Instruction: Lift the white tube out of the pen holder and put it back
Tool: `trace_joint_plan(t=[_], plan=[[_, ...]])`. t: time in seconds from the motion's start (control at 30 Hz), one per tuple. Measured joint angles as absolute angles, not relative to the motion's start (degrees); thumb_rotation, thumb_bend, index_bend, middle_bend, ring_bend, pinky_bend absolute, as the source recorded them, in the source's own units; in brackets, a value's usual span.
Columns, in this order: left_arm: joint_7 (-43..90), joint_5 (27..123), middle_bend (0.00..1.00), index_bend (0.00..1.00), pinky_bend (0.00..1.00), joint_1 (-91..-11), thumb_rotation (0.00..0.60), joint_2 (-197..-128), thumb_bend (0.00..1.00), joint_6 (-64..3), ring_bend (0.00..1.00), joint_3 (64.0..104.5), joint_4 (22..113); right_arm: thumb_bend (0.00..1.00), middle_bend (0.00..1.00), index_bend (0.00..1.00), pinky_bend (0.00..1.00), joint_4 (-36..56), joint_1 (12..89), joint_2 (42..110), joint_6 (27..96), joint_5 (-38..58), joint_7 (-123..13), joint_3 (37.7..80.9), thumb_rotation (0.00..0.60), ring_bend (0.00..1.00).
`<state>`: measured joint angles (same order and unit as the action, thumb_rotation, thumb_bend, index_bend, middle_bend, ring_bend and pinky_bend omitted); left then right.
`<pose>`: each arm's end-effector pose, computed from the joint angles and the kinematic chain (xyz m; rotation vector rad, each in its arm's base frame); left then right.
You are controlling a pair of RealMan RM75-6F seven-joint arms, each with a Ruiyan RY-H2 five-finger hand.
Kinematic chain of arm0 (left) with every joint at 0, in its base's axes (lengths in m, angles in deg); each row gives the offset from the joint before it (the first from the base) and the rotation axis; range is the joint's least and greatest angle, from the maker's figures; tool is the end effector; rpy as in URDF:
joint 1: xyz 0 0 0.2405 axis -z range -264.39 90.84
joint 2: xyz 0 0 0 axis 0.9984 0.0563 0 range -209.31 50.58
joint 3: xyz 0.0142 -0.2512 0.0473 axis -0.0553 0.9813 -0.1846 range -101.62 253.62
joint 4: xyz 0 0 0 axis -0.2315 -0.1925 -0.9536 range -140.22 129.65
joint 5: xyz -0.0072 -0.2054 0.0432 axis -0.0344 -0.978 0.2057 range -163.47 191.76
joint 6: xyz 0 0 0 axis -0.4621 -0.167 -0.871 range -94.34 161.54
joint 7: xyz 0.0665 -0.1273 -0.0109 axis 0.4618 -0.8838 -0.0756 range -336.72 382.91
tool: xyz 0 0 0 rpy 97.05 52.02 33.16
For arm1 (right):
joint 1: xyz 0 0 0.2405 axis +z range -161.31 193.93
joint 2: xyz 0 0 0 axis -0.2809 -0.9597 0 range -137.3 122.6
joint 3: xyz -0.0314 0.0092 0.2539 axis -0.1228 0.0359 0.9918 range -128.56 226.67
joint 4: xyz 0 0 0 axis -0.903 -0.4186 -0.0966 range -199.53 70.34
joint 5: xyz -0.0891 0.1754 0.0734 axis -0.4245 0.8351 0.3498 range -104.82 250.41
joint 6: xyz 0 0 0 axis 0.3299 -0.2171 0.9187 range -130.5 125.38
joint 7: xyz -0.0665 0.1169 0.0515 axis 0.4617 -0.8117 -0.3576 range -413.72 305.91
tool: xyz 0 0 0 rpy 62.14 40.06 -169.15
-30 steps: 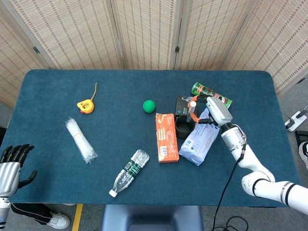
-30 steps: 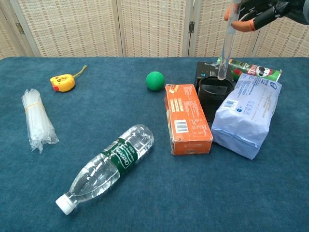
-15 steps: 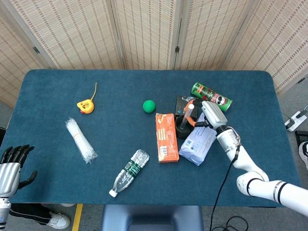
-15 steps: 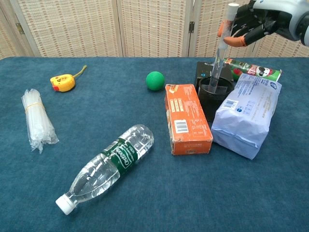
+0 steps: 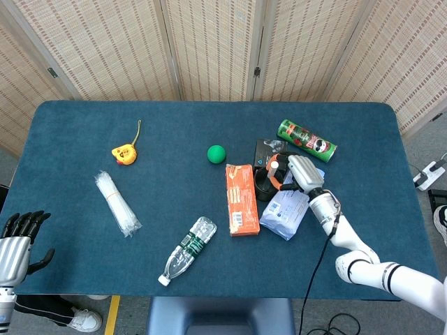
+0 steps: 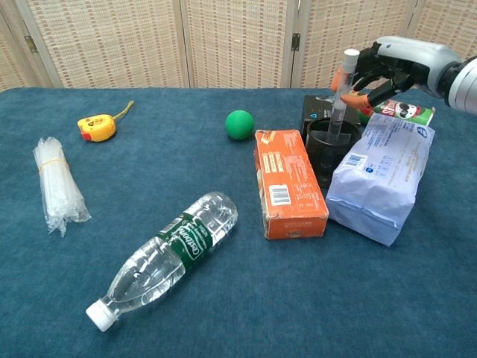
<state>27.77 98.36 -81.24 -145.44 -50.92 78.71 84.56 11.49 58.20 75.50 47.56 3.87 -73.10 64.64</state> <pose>-0.3194 0.1848 0.1523 -1.3985 -0.8490 -0.8249 -0.1768 -0.3944 0.0424 1.5674 -1.3661 1.2530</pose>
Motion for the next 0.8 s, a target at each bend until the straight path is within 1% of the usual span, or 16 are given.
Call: trace_joint_plan(t=[0.03,0.07,0.13,0.17,0.23,0.3,0.33,0.37,0.4,0.47,0.63,0.73,0.77,0.8], plan=[[27.8,98.4,0.18,0.20,0.12,-81.2,0.600,-145.4,0.33,-50.9,0.14,78.7,84.6,0.44,0.35,0.47,0.16,11.3,58.2,75.6,47.5,3.8,-73.2,64.6,0.600,0.17],[27.8,98.4,0.18,0.20,0.12,-81.3,0.600,-145.4,0.33,-50.9,0.14,78.7,84.5,0.44,0.32,0.41,0.15,11.0,58.2,75.8,47.4,3.6,-73.4,64.5,0.600,0.15],[27.7,98.3,0.18,0.20,0.12,-81.4,0.600,-145.3,0.33,-51.0,0.14,78.6,84.6,0.44,0.28,0.35,0.14,10.4,58.2,75.9,47.1,3.0,-73.6,64.2,0.600,0.12],[27.7,98.3,0.18,0.20,0.12,-81.4,0.600,-145.3,0.33,-51.0,0.14,78.6,84.6,0.43,0.25,0.31,0.13,10.4,58.2,75.9,47.1,2.8,-73.7,64.1,0.600,0.09],[27.7,98.3,0.18,0.20,0.12,-81.4,0.600,-145.3,0.33,-50.9,0.14,78.6,84.6,0.39,0.21,0.21,0.11,10.5,58.3,75.6,46.6,2.6,-73.9,63.9,0.600,0.06],[27.8,98.4,0.18,0.20,0.12,-81.4,0.600,-145.4,0.33,-51.0,0.14,78.6,84.6,0.32,0.15,0.09,0.09,10.9,58.3,74.8,46.0,2.4,-73.9,63.7,0.600,0.01],[27.8,98.4,0.18,0.20,0.12,-81.3,0.600,-145.4,0.33,-51.0,0.14,78.6,84.6,0.30,0.13,0.06,0.09,11.2,58.2,74.5,45.9,2.3,-73.9,63.6,0.600,0.01],[27.8,98.5,0.18,0.20,0.12,-81.3,0.600,-145.4,0.33,-51.1,0.14,78.7,84.6,0.26,0.10,0.02,0.08,11.5,58.2,74.2,45.9,2.3,-73.9,63.6,0.600,0.00],[27.8,98.5,0.18,0.20,0.12,-81.3,0.600,-145.4,0.33,-51.1,0.14,78.7,84.7,0.22,0.06,0.00,0.07,11.9,58.1,73.7,45.8,2.2,-73.9,63.6,0.600,0.00],[27.8,98.5,0.18,0.20,0.12,-81.3,0.600,-145.3,0.33,-51.2,0.14,78.8,84.7,0.18,0.02,0.00,0.06,12.7,57.9,72.9,45.9,2.0,-74.0,63.6,0.600,0.00],[27.8,98.4,0.18,0.20,0.12,-81.1,0.600,-145.1,0.33,-51.0,0.14,78.9,84.8,0.17,0.00,0.00,0.05,15.5,56.3,69.7,48.7,0.9,-73.8,63.7,0.600,0.00],[27.8,98.3,0.18,0.20,0.12,-81.0,0.600,-145.1,0.33,-50.8,0.14,79.1,84.8,0.17,0.06,0.00,0.05,17.4,54.6,67.0,51.9,0.7,-71.7,63.6,0.600,0.00],[27.8,98.2,0.18,0.20,0.12,-80.9,0.600,-145.1,0.33,-50.8,0.14,79.2,84.8,0.19,0.10,0.00,0.05,17.9,54.1,66.3,52.9,0.7,-70.6,63.5,0.600,0.01],[27.8,98.1,0.18,0.20,0.12,-80.9,0.600,-145.1,0.33,-50.7,0.14,79.2,84.8,0.19,0.13,0.00,0.06,18.7,53.2,65.6,54.2,0.8,-68.7,63.3,0.600,0.02]])
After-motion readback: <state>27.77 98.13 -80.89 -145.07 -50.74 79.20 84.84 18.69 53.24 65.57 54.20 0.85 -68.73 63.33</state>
